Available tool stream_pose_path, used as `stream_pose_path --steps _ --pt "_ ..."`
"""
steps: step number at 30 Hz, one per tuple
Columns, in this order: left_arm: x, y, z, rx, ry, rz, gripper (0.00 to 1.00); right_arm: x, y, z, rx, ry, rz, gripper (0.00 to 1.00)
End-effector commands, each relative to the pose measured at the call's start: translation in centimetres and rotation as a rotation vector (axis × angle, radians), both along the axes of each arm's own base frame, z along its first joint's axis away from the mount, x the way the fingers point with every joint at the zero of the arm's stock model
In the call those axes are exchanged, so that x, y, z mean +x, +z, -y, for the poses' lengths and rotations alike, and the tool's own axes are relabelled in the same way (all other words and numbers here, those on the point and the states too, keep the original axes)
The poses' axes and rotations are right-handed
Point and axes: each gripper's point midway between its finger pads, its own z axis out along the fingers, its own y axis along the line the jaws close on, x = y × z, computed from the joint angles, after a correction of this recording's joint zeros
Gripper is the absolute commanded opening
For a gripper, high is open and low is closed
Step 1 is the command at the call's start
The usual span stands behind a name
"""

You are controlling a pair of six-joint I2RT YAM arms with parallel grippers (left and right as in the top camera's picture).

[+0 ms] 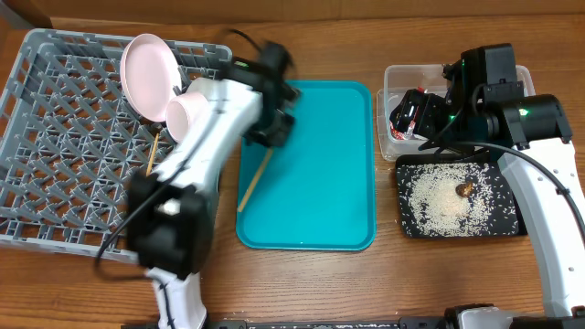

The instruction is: Sort waste into correct bins and load items into the dishwasher

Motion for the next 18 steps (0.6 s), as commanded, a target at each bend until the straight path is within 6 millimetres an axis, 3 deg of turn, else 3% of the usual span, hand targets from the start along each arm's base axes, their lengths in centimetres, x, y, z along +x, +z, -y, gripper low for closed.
stream_pose_path --steps 1,6,15,18 --pt "0.5 5.8 -3.5 -0.074 0.119 0.111 0.04 0.1 0.2 0.0 -0.003 0.002 0.01 1.0" --pt "0.1 7.6 -10.2 -0.033 0.208 0.138 0.04 0.1 0.2 0.0 -0.003 0.002 0.01 1.0" --pt "-0.3 5.9 -22.7 0.345 0.378 0.113 0.04 0.1 0.2 0.0 -0.003 0.002 0.01 1.0" --pt "0.7 4.9 -24.3 0.359 0.367 0.121 0.04 0.1 0.2 0.0 -0.003 0.002 0.01 1.0"
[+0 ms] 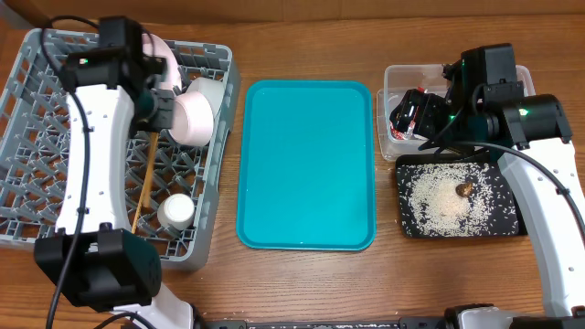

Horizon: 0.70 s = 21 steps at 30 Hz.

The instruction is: Sort waste into correct bins and load items into the dishwasher

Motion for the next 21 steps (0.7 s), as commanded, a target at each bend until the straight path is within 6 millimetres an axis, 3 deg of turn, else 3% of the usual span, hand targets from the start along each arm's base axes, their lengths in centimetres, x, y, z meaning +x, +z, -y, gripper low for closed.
stream_pose_path --steps 1,4,6,9,11,12,17,21 --pt "0.4 -2.0 -3.1 0.103 -0.031 -0.067 0.04 0.1 0.2 0.0 -0.004 0.002 0.01 1.0" --pt "0.7 -3.8 -3.5 0.108 -0.123 -0.128 0.07 0.1 0.2 0.0 -0.004 0.002 0.01 1.0" --pt "0.7 -5.1 -3.5 0.1 -0.131 -0.166 0.36 0.1 0.2 0.0 -0.004 0.002 0.01 1.0" --pt "0.5 -6.5 -3.3 0.09 -0.135 -0.208 0.44 0.1 0.2 0.0 -0.004 0.002 0.01 1.0" --pt "0.7 -6.9 -3.3 0.086 -0.113 -0.207 0.61 0.1 0.2 0.0 -0.004 0.002 0.01 1.0" --pt "0.9 -6.9 -3.3 0.085 -0.101 -0.197 0.62 0.1 0.2 0.0 -0.004 0.001 0.01 1.0" --pt "2.1 -4.6 -3.3 0.076 0.004 -0.104 0.62 0.1 0.2 0.0 -0.004 0.002 0.01 1.0" --pt "2.9 0.2 -2.2 0.03 0.046 0.02 0.59 0.1 0.2 0.0 -0.004 0.002 0.01 1.0"
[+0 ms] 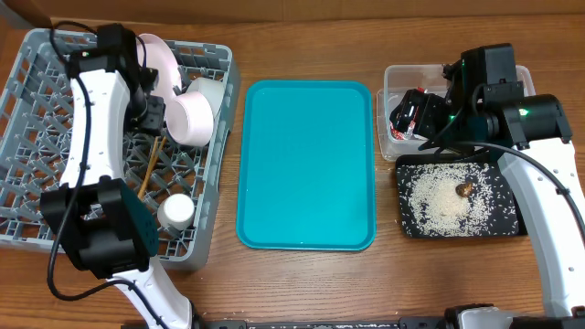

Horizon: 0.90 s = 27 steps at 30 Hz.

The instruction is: Sort waste into correct bins and load items into the dishwasher

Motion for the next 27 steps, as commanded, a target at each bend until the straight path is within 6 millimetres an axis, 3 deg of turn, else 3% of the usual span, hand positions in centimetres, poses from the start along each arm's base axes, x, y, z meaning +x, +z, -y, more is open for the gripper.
stream_pose_path --steps 1,6,7,8,10,14,18,27 --pt "1.5 6.9 1.7 -0.044 0.047 0.205 0.59 0.1 0.2 0.0 -0.003 0.002 0.01 1.0" --pt "1.0 14.6 8.4 -0.217 -0.081 0.387 0.53 0.1 0.2 0.0 -0.003 0.002 0.01 1.0" --pt "0.5 15.8 9.9 -0.247 -0.109 0.413 0.63 0.1 0.2 0.0 -0.003 0.002 0.01 1.0" --pt "-0.1 17.0 11.6 -0.278 -0.138 0.438 1.0 0.1 0.2 0.0 -0.003 0.002 0.01 1.0" --pt "-0.9 18.3 14.2 -0.318 -0.195 0.466 1.0 0.1 0.2 0.0 -0.003 0.001 0.01 1.0" --pt "-1.6 19.3 18.2 -0.358 -0.3 0.486 1.0 0.1 0.2 0.0 -0.003 0.002 0.01 1.0" --pt "-2.0 19.1 20.6 -0.373 -0.358 0.47 1.0 0.1 0.2 0.0 -0.003 0.002 0.01 1.0" --pt "-2.2 18.9 21.5 -0.378 -0.379 0.461 1.0 -0.1 0.1 0.0 -0.005 0.002 0.002 1.0"
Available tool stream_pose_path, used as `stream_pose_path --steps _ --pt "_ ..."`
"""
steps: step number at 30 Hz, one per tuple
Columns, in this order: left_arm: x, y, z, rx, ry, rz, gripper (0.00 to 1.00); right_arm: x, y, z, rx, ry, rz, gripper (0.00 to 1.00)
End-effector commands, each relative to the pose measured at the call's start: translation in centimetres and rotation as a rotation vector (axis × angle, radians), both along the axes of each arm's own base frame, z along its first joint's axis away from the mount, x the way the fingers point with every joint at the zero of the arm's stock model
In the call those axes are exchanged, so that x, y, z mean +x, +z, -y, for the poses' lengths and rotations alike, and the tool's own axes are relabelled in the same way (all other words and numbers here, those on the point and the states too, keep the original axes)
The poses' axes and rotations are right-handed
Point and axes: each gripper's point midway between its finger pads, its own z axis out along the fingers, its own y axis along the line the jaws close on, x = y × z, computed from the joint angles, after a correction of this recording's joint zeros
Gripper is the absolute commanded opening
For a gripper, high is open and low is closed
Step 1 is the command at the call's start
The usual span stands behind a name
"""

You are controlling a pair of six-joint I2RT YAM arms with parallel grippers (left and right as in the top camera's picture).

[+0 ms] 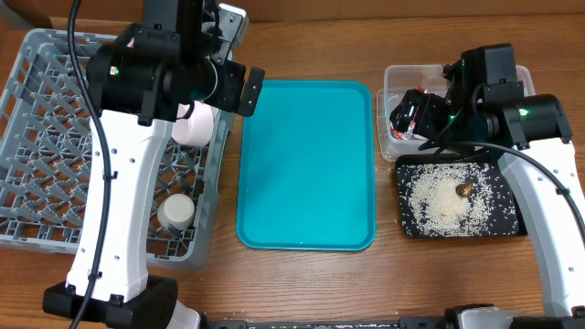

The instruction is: Sort waste into correct bins and load items into the dishwasher

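The grey dish rack (pixel 55 137) on the left holds a white cup (pixel 175 212) and a pale bowl (pixel 194 128) on its side. My left arm covers the rack's upper right. My left gripper (pixel 239 87) is open and holds nothing, between the rack's right rim and the teal tray's (pixel 306 164) top-left corner. The tray is bare. My right gripper (pixel 413 114) hangs in the clear bin (pixel 395 82) over something black and red. Its jaws are hidden under the wrist.
A black tray (pixel 457 201) strewn with rice grains and a small brown scrap (pixel 462 189) lies below the clear bin. Wooden tabletop shows around the trays and the rack.
My left gripper was low in the rack beside the bowl and pink plate. Now it is at the rack's right edge by the tray corner, open. The right arm has not moved.
My left gripper stood over a chopstick on the teal tray's upper left. At the following moment the tray was bare and a chopstick lay in the rack under the gripper. The gripper stayed by the bowl, and now it is back at the tray's corner.
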Motion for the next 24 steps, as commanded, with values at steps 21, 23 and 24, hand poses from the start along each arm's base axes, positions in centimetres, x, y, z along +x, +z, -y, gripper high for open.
stream_pose_path --steps 21,23,24 --pt "0.0 0.0 0.3 -0.019 0.003 -0.004 1.0 -1.7 8.0 5.5 -0.244 -0.131 0.744 1.0" --pt "0.1 0.0 0.2 -0.019 0.004 -0.004 1.0 -3.6 7.4 5.9 -0.236 -0.143 0.786 1.0" --pt "0.1 0.0 0.2 -0.019 0.004 -0.004 1.0 -4.4 7.1 6.0 -0.227 -0.145 0.809 1.0"
